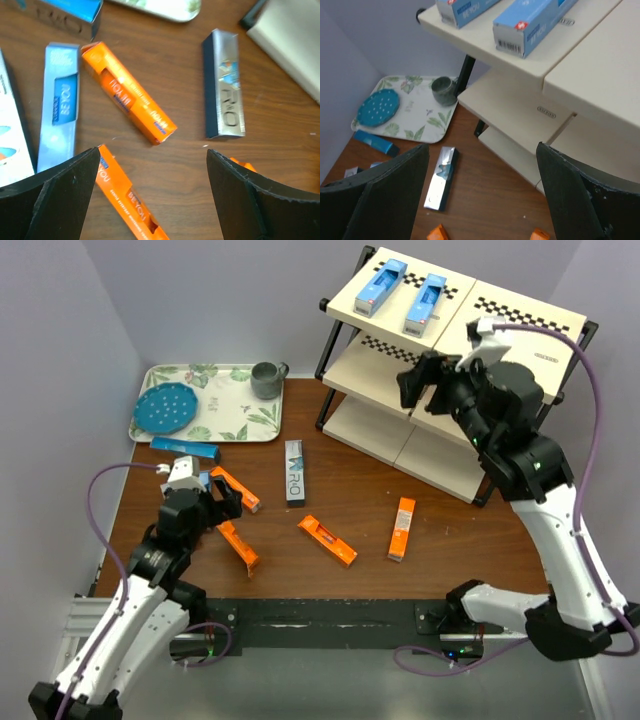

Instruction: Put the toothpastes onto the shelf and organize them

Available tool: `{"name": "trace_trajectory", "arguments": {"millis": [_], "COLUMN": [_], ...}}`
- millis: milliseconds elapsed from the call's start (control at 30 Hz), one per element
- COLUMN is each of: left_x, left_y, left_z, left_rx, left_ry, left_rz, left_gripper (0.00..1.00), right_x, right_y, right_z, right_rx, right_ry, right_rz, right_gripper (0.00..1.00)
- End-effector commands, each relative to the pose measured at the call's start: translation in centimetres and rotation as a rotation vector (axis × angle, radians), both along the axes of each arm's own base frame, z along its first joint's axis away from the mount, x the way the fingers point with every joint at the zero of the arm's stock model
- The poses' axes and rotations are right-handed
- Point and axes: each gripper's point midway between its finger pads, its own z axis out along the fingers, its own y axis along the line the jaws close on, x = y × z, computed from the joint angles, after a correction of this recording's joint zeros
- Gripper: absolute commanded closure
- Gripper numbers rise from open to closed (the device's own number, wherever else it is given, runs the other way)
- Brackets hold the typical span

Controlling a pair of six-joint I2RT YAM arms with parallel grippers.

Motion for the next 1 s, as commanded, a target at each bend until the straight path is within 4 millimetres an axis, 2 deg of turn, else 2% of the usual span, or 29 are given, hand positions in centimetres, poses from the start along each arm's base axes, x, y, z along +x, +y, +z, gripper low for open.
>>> {"name": "trace_trajectory", "arguments": {"millis": [0, 33, 67, 133, 167, 233, 267, 333, 367, 433, 467, 600, 733, 900, 967], "left_x": [0.8, 0.9, 1.3, 1.6, 2.2, 2.7, 3.3, 4.0, 4.6, 5.3, 5.9, 7.5, 8.7, 10.1, 10.7], "left_y": [1.5, 1.5, 1.7, 1.9, 2.9, 3.2, 3.9, 4.0, 4.1, 4.2, 4.7, 6.3, 8.1, 9.1, 9.5], "left_z": [-1.5, -2.1, -3.0, -4.0, -4.7, -5.3, -5.6, -5.7, -5.7, -5.6, -5.7, -5.9, -6.7, -8.4, -9.2], "left_rx": [0.025, 0.029, 0.036, 0.032, 0.039, 0.012, 0.024, 0.038, 0.059, 0.084, 0.107, 0.113, 0.109, 0.14, 0.129], "left_ry": [0.086, 0.108, 0.139, 0.175, 0.203, 0.228, 0.24, 0.251, 0.258, 0.266, 0.273, 0.284, 0.325, 0.407, 0.438], "left_rz": [0.125, 0.132, 0.14, 0.135, 0.162, 0.144, 0.156, 0.142, 0.13, 0.117, 0.113, 0.109, 0.113, 0.089, 0.081], "left_gripper": [0.08, 0.08, 0.09, 0.09, 0.09, 0.09, 0.09, 0.09, 0.09, 0.1, 0.1, 0.13, 0.15, 0.16, 0.21], "right_x": [-1.6, -2.1, -2.7, -3.6, -4.2, -5.1, -5.5, -6.4, -6.7, -7.4, -7.8, -8.7, -9.2, -9.4, -9.5], "right_y": [2.1, 2.3, 2.3, 2.7, 2.8, 3.2, 3.2, 3.3, 3.2, 3.1, 3.0, 2.8, 2.7, 2.9, 3.1], "right_z": [-4.8, -5.6, -7.3, -9.0, -10.5, -11.8, -13.4, -14.0, -15.1, -15.4, -16.1, -16.6, -17.1, -17.3, -17.4], "right_rx": [0.016, 0.027, 0.029, 0.047, 0.047, 0.059, 0.051, 0.057, 0.05, 0.047, 0.037, 0.029, 0.026, 0.029, 0.026], "right_ry": [0.07, 0.086, 0.11, 0.145, 0.17, 0.2, 0.233, 0.239, 0.262, 0.264, 0.28, 0.283, 0.284, 0.286, 0.286], "right_rz": [0.141, 0.157, 0.167, 0.202, 0.219, 0.254, 0.262, 0.287, 0.291, 0.307, 0.313, 0.327, 0.339, 0.358, 0.372], "right_gripper": [0.07, 0.07, 0.07, 0.07, 0.07, 0.07, 0.08, 0.08, 0.08, 0.08, 0.08, 0.08, 0.08, 0.08, 0.08]}}
